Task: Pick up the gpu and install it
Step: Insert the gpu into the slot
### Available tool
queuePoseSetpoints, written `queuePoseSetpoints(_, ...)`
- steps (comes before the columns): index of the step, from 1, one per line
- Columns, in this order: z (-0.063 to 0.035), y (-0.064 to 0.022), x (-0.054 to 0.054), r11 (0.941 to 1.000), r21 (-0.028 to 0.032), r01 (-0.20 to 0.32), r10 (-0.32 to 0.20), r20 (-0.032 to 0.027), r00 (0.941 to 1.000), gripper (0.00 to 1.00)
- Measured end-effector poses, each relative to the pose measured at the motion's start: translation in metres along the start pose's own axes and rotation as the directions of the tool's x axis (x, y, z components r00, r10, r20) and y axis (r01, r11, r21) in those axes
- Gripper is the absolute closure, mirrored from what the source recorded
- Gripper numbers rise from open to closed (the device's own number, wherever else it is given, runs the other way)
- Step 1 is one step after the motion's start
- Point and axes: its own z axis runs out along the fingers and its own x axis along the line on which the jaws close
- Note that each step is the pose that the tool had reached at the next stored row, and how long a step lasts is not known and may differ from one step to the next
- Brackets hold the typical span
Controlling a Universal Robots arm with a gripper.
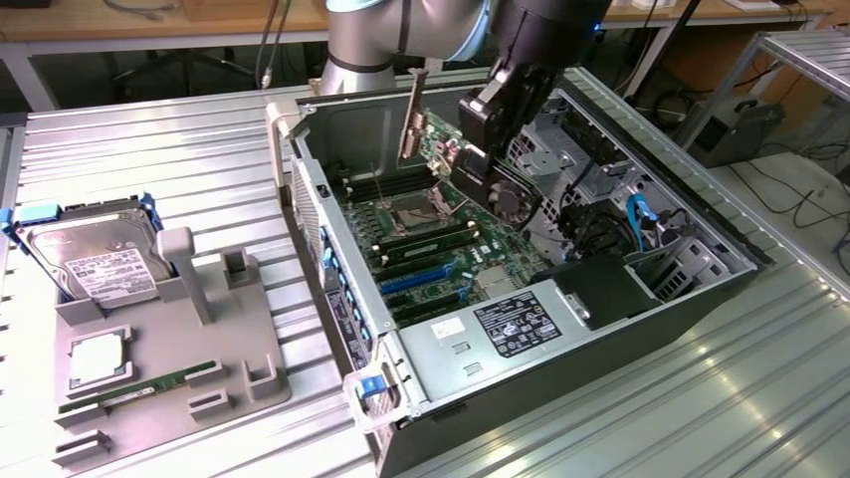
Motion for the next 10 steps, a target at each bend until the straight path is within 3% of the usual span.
queuePoseSetpoints(4,0.0011,-0.0001,0.0000,0.9969,0.0015,0.079,-0.079,-0.0043,0.9969,0.74)
queuePoseSetpoints(10,0.0030,-0.0002,-0.0001,0.9804,0.0031,0.197,-0.197,-0.0110,0.9803,0.74)
